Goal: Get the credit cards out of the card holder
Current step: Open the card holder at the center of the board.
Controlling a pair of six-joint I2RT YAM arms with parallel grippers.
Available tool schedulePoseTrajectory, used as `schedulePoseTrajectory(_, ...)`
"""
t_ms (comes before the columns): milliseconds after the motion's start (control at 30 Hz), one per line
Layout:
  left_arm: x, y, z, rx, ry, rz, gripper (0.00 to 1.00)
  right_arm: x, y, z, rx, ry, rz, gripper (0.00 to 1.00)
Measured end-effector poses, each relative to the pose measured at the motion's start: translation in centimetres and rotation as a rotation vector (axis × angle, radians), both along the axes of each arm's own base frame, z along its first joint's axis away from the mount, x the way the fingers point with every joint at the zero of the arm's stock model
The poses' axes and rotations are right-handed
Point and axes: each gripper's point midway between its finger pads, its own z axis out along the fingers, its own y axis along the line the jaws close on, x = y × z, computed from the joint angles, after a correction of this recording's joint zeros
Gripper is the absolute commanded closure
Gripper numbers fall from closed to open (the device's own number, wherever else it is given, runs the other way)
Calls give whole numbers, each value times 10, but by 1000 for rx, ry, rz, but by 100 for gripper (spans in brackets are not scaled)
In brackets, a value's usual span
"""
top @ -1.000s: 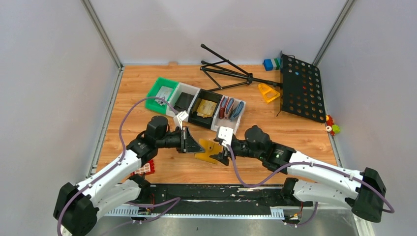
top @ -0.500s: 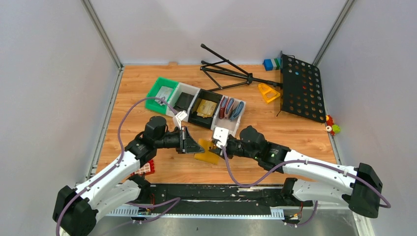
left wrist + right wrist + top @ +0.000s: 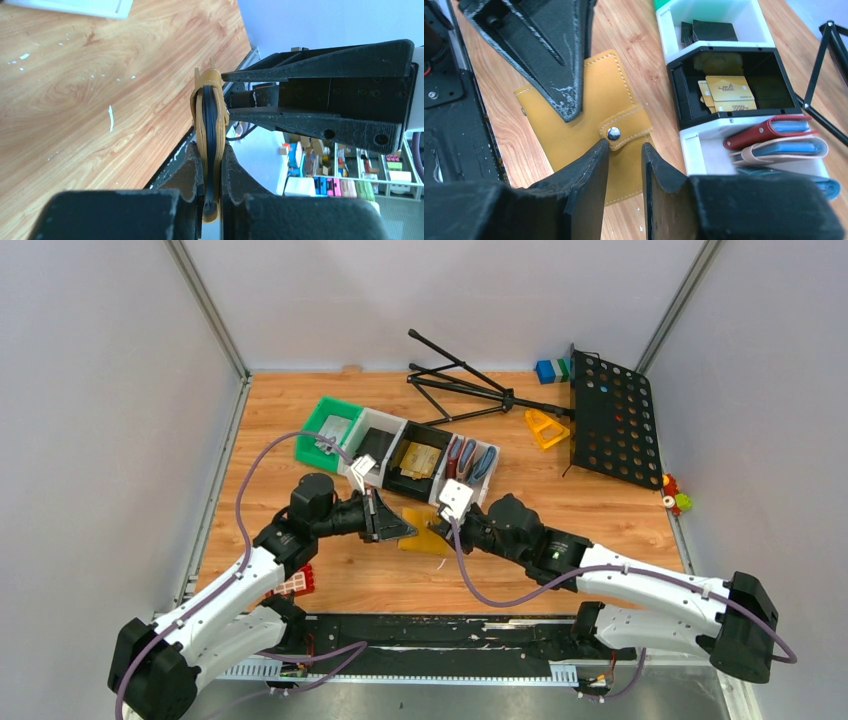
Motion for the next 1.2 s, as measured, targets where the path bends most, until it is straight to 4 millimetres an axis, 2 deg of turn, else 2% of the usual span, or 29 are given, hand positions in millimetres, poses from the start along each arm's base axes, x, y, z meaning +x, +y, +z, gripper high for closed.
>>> schedulePoseTrajectory(133,3,0,2,-7,-10,8,100,11,-10,5,42,35,-69,100)
schedulePoseTrajectory(267,-19,-2,-1,-9,40,-84,100,47,-50,18,95,15,-276,100)
schedulePoseTrajectory(367,-26,-3,0,-14,53,-116,100,56,-65,26,130,8,-345,98)
schedulePoseTrajectory(400,-27,-3,0,-17,55,-123,100,56,-66,28,137,7,-349,88)
schedulePoseTrajectory(433,-28,-3,1,-19,55,-127,100,55,-66,30,143,5,-348,70)
schedulePoseTrajectory(467,-28,-3,1,-20,56,-131,100,54,-66,31,150,6,-342,44)
schedulePoseTrajectory(500,-29,-3,1,-21,56,-133,100,51,-64,32,153,6,-319,34)
schedulePoseTrajectory(567,-30,-3,2,-24,57,-138,100,40,-57,31,154,8,-237,26)
schedulePoseTrajectory(700,-31,-3,2,-25,58,-142,100,11,-38,29,156,17,-26,28)
schedulePoseTrajectory(933,-30,-3,2,-24,60,-141,100,-37,-15,10,100,0,258,28)
schedulePoseTrajectory(1067,-30,-3,1,-24,62,-142,100,-47,-4,3,65,-32,317,33)
schedulePoseTrajectory(1200,-31,-2,-2,-13,75,-137,100,-47,4,-9,19,-49,328,41)
